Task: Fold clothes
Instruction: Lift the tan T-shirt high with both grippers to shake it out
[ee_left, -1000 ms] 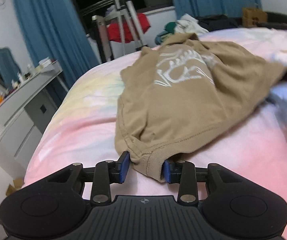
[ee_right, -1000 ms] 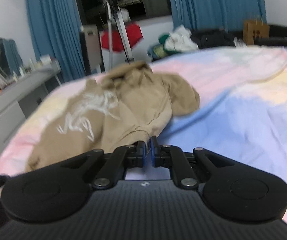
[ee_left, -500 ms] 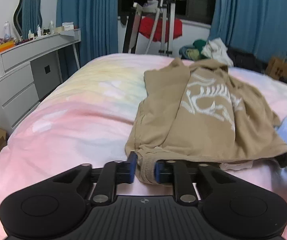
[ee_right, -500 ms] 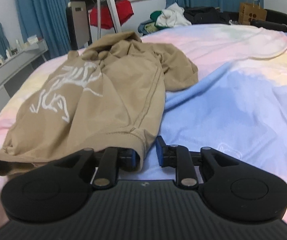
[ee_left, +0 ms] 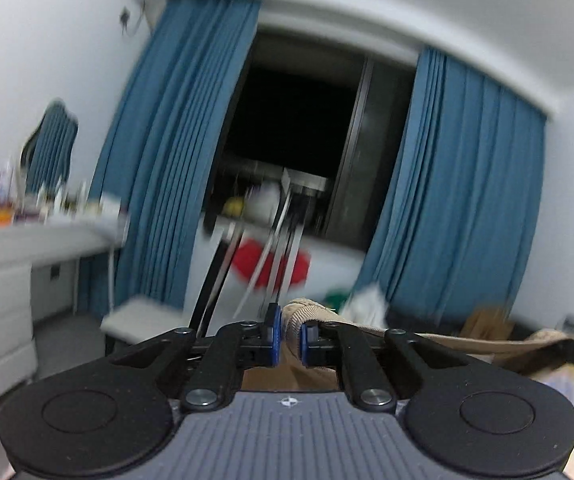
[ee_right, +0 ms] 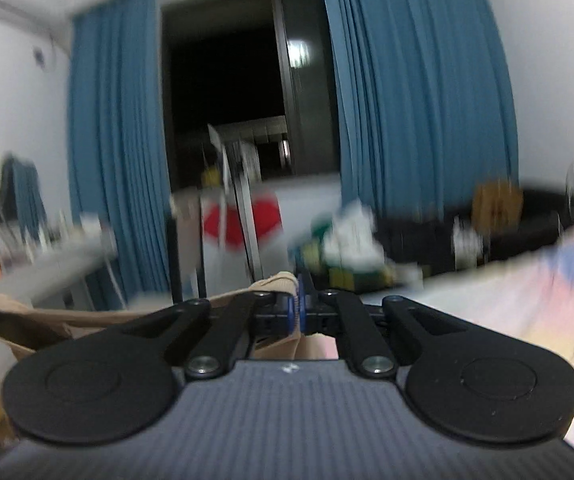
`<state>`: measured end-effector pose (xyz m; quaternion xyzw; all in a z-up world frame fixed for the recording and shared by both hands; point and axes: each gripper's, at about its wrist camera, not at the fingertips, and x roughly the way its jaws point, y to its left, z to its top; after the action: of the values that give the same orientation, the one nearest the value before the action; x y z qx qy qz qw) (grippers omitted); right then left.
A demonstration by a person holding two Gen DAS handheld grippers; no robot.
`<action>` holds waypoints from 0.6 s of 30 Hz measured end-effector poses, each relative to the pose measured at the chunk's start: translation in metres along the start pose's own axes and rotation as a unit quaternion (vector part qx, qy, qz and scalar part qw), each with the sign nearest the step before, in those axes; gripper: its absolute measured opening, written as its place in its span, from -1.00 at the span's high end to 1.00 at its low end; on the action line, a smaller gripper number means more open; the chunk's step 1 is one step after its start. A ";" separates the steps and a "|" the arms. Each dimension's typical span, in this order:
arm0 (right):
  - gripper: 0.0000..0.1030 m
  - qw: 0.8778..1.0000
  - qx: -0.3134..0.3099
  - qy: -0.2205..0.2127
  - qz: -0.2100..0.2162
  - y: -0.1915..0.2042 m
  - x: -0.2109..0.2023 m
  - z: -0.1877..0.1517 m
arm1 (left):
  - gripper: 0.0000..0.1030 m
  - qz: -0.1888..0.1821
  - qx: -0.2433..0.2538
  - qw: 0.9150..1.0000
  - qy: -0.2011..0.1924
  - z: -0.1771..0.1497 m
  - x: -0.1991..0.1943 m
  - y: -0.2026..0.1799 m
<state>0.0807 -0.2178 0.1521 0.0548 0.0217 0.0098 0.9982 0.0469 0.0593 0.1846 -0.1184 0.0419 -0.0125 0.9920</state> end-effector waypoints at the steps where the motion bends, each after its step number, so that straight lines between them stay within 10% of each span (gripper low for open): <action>1: 0.90 1.000 -0.006 -0.024 0.003 0.001 -0.012 0.020 | 0.81 -0.004 -0.001 1.000 -0.017 0.025 -0.008 -0.007; 9: 0.89 0.986 -0.006 -0.161 0.039 -0.003 -0.129 0.167 | 0.81 -0.036 0.016 0.992 -0.120 0.182 -0.112 -0.057; 18: 0.89 0.977 -0.017 -0.207 0.057 -0.006 -0.190 0.226 | 0.80 -0.051 0.040 0.987 -0.145 0.236 -0.165 -0.075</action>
<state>-0.0994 -0.2523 0.3844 0.0394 -0.1886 0.0552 0.9797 -0.0987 0.0474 0.4438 -0.0812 -0.1089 -0.0479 0.9896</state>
